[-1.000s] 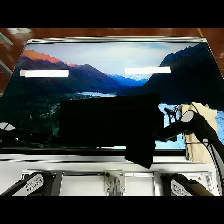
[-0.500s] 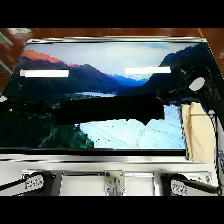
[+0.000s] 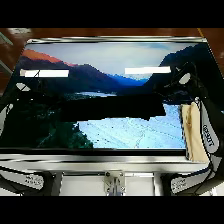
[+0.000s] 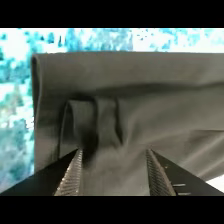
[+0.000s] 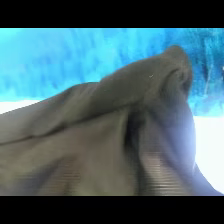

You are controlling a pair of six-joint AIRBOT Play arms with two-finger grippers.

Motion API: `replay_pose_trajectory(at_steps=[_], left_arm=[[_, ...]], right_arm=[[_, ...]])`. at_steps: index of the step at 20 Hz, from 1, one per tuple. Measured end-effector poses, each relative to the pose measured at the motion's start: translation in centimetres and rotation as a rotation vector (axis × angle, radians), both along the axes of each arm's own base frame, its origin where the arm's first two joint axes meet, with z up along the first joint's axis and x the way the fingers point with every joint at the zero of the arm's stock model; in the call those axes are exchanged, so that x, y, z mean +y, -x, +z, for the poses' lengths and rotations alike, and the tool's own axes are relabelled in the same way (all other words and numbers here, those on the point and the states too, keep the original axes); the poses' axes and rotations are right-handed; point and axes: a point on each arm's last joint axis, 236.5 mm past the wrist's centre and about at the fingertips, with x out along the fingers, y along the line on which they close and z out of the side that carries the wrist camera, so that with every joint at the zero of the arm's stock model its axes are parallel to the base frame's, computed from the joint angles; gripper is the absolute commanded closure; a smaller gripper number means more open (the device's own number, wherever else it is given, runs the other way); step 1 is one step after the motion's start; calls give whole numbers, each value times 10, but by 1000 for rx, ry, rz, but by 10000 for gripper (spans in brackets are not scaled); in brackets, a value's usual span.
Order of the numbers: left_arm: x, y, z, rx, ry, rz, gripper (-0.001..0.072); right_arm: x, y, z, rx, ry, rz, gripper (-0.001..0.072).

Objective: Fold the shirts.

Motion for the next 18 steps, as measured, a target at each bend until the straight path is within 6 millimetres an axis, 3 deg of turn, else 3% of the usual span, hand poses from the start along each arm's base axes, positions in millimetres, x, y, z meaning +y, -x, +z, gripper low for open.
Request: replay_pose_trajectory(at_steps=[3,7,8,14,15,17,18], left_arm=[[1,7,1,57,33,-8,208],[8,20,21,111,75,-22,215],[8,23,26,114,80,-27,251],[-6,29,56,81,81,-80,252],[-11,30,60,74,84,-90,252],[-23,30,67,57,98,-115,252],[-31,30,71,47,110,-128,274]], right_arm=[[-13,3,-3,5,36,42,29],[-48,33,-14,125,50,50,18],[-51,40,-19,158,33,49,18],[-20,49,-48,251,-124,48,29],[-12,47,-50,259,-151,39,125],[0,46,-57,273,-186,24,645],[3,46,-59,279,-192,23,649]])
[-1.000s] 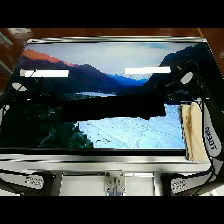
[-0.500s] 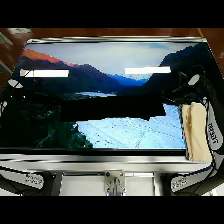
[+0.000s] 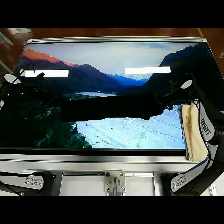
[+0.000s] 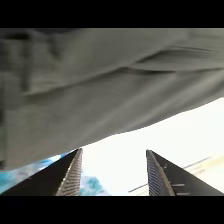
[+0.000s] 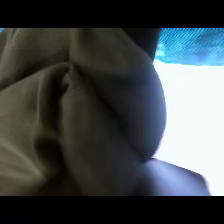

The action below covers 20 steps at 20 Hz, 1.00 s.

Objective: Fold the shirts.

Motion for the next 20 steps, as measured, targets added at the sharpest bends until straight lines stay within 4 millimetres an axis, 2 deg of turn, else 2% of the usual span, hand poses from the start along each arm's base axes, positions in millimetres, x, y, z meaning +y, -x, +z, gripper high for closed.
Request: replay_pose_trajectory(at_steps=[2,3,6,9,14,17,20], left_arm=[[-16,-3,7,-24,32,-13,471],[-24,-7,10,-42,44,-15,543],[-59,-19,17,-104,78,-23,663],[-116,-25,17,-166,108,-73,663],[-231,-14,-1,-213,181,-137,663],[-290,-4,-13,-202,246,-138,664],[-352,10,-20,-178,333,-159,664]], right_arm=[[4,-5,9,-22,-20,-11,654],[5,-8,18,-45,-30,-12,654],[2,-14,63,-136,-45,-13,654],[-1,-10,118,-226,-44,-8,654],[8,26,203,-303,-58,21,654],[15,52,242,-333,-59,29,654],[21,72,265,-347,-60,37,653]])
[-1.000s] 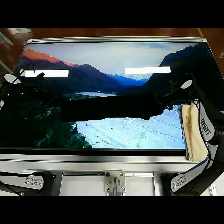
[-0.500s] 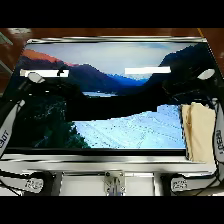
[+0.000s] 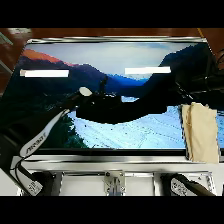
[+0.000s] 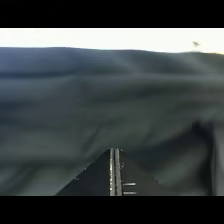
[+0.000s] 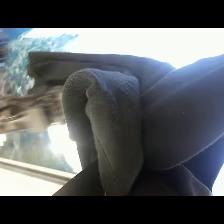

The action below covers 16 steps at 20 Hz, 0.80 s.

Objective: Fold the shirts.

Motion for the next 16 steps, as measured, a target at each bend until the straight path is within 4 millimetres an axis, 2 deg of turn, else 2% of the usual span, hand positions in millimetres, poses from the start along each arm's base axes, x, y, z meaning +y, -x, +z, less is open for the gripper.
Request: replay_pose_trajectory(at_steps=[4,6,8,10,12,14,16], left_arm=[[-71,35,-5,83,111,-90,666],[-87,52,-7,117,139,-149,667],[-84,46,-7,113,141,-150,668],[-65,25,-2,90,119,-125,668],[-30,-8,14,40,82,-75,668],[18,-45,41,-36,34,-7,668],[74,-77,83,-120,0,75,667]], right_arm=[[0,13,11,1,12,-7,654],[-1,14,12,-1,20,-15,653],[-3,12,13,-11,27,-28,653],[-3,9,14,-26,35,-33,653],[8,5,12,-37,37,-10,653],[28,0,5,-42,41,43,654],[62,-6,-10,-39,42,120,654]])
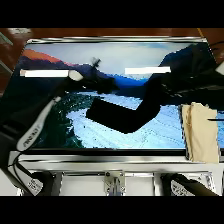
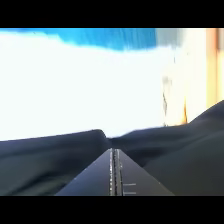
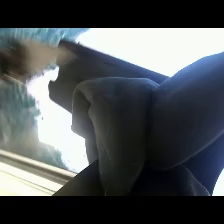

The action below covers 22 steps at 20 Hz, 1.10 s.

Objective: Fold the shirts.

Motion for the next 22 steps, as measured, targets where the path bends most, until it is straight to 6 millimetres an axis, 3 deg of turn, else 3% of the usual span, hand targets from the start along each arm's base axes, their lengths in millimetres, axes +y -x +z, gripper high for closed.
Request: replay_pose_trajectory(at_steps=[2,5,6,7,8,10,11,13,14,19,21,22], left_arm=[[54,-22,53,-102,-10,92,667],[121,-26,139,-261,-15,204,667],[137,-22,164,-312,-18,231,667],[150,-15,186,-360,-28,250,667],[160,-8,203,-397,-40,264,667],[175,7,226,-451,-68,276,666],[178,13,231,-461,-82,271,666],[182,22,234,-468,-106,261,666],[184,24,231,-465,-120,259,666],[188,29,218,-438,-151,248,666],[189,30,217,-436,-154,249,666],[189,31,216,-433,-156,246,666]], right_arm=[[40,-6,-22,14,3,76,653],[112,-10,-75,58,1,184,641],[137,-10,-95,77,-8,206,508],[159,-9,-112,99,-26,216,172],[179,-6,-130,128,-48,219,31],[205,-2,-151,168,-93,222,32],[209,1,-158,187,-101,226,32],[199,6,-167,230,-85,244,32],[184,7,-170,251,-52,252,32],[61,14,-179,394,168,195,32],[28,31,-190,483,207,159,32],[22,41,-197,522,207,147,32]])
